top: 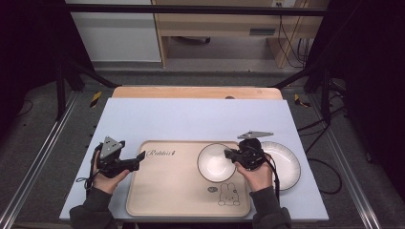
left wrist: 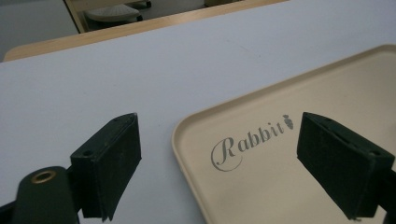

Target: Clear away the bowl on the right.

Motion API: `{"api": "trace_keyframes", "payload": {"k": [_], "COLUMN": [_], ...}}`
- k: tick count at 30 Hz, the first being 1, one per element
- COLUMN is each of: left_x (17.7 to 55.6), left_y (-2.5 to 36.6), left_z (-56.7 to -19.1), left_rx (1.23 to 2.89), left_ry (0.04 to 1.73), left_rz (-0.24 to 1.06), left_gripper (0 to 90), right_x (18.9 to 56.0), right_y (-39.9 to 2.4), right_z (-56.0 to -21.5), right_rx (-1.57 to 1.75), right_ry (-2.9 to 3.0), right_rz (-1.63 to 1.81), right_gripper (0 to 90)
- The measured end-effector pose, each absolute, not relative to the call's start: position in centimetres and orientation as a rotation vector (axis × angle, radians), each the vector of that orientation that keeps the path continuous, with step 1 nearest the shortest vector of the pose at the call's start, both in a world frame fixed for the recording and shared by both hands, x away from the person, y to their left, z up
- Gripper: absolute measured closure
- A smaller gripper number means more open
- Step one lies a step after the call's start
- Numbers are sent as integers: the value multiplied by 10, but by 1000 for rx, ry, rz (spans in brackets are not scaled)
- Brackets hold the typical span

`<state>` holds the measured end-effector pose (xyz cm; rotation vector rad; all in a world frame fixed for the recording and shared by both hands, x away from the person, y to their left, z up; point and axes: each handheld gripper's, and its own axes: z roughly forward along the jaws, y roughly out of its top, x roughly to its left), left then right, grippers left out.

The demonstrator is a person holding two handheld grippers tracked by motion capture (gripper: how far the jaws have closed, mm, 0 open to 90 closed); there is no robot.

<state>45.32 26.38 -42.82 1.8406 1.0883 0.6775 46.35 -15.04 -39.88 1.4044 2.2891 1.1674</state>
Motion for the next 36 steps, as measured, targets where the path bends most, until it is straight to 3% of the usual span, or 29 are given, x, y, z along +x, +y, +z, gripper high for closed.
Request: {"api": "trace_keyframes", "payload": {"k": [36], "left_x": [454], "left_y": [264], "left_z": [-429], "left_rx": [1847], "left_ry": [1087], "left_rz": [674], "left_gripper": [134], "right_x": [474], "right_y": [-98], "right_z": [-422], "right_rx": [1344], "right_ry": [2414], "right_rz": [1171], "right_gripper": [808]}}
